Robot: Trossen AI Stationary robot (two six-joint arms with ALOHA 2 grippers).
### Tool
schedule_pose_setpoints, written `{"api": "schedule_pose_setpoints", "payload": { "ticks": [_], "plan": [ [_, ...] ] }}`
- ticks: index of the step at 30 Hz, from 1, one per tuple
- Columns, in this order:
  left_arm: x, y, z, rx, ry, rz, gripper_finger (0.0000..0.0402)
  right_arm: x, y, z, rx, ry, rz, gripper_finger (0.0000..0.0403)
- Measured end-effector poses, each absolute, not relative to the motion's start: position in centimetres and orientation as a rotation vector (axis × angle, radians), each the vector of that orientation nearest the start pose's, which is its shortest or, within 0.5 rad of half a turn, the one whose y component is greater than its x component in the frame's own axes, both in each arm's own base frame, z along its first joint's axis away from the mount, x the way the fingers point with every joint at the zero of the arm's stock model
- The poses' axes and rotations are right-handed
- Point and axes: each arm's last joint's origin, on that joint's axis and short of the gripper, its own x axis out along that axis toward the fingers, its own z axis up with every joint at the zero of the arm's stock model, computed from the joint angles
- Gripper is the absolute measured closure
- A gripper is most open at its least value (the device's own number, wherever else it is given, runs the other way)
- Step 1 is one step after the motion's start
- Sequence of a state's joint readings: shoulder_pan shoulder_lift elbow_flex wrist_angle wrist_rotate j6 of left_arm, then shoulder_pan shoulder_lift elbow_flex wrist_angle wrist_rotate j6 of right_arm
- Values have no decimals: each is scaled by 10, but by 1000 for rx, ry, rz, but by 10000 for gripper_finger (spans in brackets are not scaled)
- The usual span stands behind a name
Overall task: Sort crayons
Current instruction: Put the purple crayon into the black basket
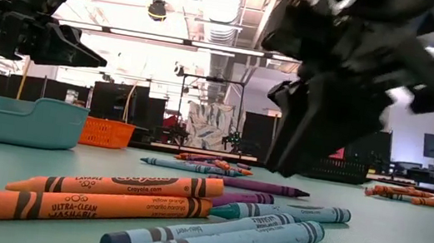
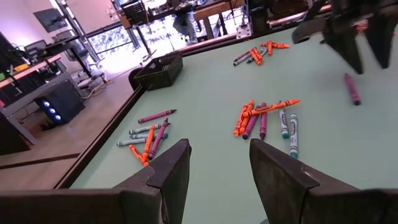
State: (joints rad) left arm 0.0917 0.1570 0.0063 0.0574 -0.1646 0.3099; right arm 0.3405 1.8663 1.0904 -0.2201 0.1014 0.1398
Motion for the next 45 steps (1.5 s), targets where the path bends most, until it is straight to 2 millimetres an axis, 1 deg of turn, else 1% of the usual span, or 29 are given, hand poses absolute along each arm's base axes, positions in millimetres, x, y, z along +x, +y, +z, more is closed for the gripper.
{"api": "schedule_pose_setpoints", "payload": {
  "ticks": [3,8,11,14,17,20,25,26,30,32,35,37,39,41,45],
  "plan": [
    [105,14,158,311,132,239,244,348,103,141,-97,1027,77,239],
    [105,14,158,311,132,240,244,357,74,131,-22,1068,-12,239],
    [105,14,158,311,132,240,244,358,65,128,25,1097,3,239],
    [105,14,158,311,133,240,244,358,63,123,39,1119,14,244],
    [105,14,158,311,132,239,244,357,65,122,37,1133,21,267],
    [105,14,158,311,132,240,244,356,66,122,34,1141,26,306],
    [105,14,158,311,132,239,244,355,66,121,32,1150,25,382],
    [105,14,158,311,132,239,244,355,66,121,30,1152,25,391],
    [105,14,158,311,132,240,244,355,66,123,27,1156,28,398],
    [105,14,158,311,132,240,244,355,68,128,21,1153,36,400],
    [105,14,158,311,132,240,244,355,69,141,13,1149,71,400],
    [105,15,158,311,133,240,244,352,70,154,5,1153,101,401],
    [105,14,158,311,132,239,244,352,67,174,-16,1103,101,401],
    [105,14,158,311,132,240,244,350,56,194,-43,1070,52,401],
    [105,14,158,311,132,239,244,336,26,220,-50,1060,-51,402]
  ]
}}
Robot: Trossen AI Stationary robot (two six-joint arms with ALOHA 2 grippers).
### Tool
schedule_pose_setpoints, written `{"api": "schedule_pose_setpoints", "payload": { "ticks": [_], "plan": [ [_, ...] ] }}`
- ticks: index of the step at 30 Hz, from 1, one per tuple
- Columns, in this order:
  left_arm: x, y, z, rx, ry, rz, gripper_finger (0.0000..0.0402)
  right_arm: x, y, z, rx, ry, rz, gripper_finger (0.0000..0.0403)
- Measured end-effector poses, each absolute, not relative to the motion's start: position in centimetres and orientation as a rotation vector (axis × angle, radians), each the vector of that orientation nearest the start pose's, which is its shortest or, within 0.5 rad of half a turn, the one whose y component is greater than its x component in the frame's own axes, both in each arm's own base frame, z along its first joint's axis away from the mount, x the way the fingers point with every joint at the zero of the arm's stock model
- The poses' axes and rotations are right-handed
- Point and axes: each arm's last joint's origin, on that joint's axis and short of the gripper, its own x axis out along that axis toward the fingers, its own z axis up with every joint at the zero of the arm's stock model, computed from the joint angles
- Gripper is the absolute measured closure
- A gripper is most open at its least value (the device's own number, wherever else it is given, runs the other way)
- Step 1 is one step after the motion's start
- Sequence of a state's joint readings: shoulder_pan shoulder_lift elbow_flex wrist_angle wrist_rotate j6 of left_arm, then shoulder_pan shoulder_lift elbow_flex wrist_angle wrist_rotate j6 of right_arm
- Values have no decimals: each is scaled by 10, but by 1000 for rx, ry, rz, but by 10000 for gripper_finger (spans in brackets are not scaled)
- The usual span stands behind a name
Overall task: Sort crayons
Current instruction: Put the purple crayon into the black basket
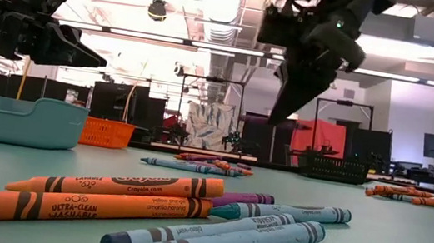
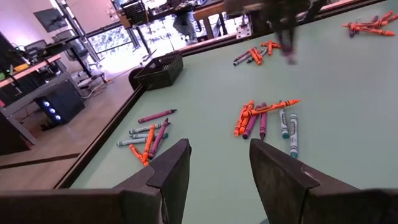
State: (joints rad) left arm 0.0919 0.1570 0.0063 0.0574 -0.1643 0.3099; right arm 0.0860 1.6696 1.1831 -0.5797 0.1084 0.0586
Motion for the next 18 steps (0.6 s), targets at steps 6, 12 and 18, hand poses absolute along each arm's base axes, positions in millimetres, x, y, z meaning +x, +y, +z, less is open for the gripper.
{"api": "schedule_pose_setpoints", "payload": {
  "ticks": [6,12,18],
  "plan": [
    [105,14,158,311,132,240,244,305,-37,254,-88,1093,-193,402],
    [105,14,158,311,132,240,244,271,-106,268,-110,1156,-322,402],
    [105,14,158,311,132,240,244,241,-165,266,-138,1223,-408,403]
  ]
}}
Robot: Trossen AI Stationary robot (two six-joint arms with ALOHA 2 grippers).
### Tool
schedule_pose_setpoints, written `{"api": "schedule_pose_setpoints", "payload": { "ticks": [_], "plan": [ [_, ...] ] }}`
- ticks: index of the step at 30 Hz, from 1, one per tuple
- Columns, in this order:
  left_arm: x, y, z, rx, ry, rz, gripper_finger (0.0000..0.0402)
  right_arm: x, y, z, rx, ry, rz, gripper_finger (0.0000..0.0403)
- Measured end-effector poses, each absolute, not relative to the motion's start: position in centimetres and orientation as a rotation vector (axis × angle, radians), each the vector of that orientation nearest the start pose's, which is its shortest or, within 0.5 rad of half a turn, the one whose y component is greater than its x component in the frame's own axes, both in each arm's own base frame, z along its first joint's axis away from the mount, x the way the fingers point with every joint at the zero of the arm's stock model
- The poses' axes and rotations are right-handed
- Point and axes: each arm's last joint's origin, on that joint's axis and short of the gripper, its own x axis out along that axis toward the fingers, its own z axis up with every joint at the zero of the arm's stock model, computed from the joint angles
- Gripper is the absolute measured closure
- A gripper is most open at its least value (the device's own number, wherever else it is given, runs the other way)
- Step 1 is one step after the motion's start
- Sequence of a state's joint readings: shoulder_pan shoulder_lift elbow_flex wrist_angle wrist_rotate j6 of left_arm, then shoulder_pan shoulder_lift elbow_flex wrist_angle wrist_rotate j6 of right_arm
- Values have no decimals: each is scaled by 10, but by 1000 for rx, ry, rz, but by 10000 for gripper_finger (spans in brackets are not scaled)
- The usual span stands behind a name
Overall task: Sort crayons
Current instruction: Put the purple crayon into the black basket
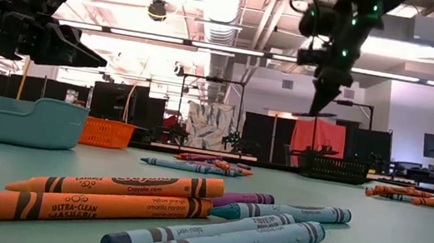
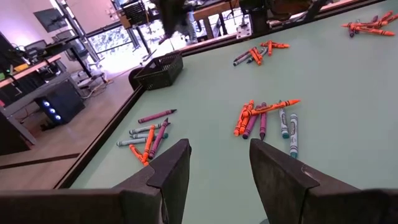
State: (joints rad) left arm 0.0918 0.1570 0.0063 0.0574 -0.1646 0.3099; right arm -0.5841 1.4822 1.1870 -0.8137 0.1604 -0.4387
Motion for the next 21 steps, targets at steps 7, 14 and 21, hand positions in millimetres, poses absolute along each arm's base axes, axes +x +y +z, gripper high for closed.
{"api": "schedule_pose_setpoints", "payload": {
  "ticks": [7,14,21],
  "plan": [
    [105,15,158,311,132,240,244,207,-218,263,-164,1250,-507,403],
    [106,15,159,311,122,242,244,181,-256,235,-14,1317,-516,403],
    [106,14,159,256,118,244,244,180,-275,198,82,1398,-488,385]
  ]
}}
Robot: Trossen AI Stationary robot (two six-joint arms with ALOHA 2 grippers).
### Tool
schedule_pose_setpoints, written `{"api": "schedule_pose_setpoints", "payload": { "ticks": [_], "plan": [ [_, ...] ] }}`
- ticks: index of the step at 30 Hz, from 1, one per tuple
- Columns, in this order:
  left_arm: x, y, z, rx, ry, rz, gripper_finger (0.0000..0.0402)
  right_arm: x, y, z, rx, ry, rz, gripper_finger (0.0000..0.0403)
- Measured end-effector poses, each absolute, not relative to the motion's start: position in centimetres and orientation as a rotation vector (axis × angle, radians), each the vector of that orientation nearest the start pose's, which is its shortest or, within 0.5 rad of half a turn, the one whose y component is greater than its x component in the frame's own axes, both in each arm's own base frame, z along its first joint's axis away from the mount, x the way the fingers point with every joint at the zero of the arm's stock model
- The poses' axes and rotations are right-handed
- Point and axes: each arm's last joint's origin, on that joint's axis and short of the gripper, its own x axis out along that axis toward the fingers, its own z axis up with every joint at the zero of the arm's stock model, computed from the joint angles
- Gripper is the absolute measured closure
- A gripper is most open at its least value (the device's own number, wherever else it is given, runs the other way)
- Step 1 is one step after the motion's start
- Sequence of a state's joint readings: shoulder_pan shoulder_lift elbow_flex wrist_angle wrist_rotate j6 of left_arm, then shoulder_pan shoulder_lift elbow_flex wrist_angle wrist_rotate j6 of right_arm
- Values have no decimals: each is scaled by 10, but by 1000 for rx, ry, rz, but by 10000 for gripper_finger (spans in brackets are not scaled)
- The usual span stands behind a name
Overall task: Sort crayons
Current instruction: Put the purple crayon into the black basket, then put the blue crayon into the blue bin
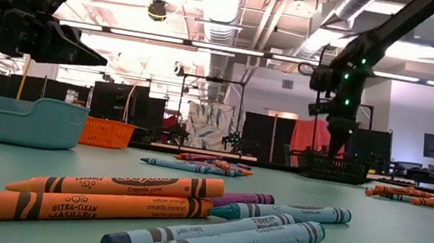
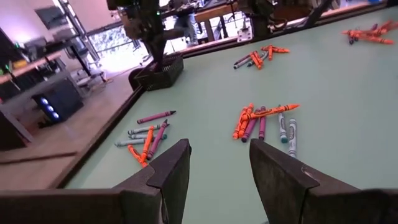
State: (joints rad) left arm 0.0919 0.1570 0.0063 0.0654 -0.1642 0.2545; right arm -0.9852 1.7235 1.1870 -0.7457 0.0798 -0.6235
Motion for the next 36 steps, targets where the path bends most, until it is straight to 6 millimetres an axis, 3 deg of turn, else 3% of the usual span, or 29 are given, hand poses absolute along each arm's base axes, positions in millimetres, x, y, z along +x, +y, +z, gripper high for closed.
{"api": "schedule_pose_setpoints", "payload": {
  "ticks": [4,8,12,17,22,27,36],
  "plan": [
    [106,14,159,160,105,249,244,182,-277,191,113,1408,-491,356],
    [106,14,160,144,92,219,244,181,-277,196,112,1388,-512,311],
    [106,10,164,84,53,100,244,179,-274,210,107,1338,-561,256],
    [107,5,176,7,-6,-72,244,178,-260,241,119,1216,-646,210],
    [111,0,190,21,-14,-132,244,191,-223,278,127,1035,-575,203],
    [125,-4,212,79,2,-160,244,212,-171,308,94,897,-448,211],
    [175,-18,233,236,172,-216,244,249,-67,324,51,814,-139,226]
  ]
}}
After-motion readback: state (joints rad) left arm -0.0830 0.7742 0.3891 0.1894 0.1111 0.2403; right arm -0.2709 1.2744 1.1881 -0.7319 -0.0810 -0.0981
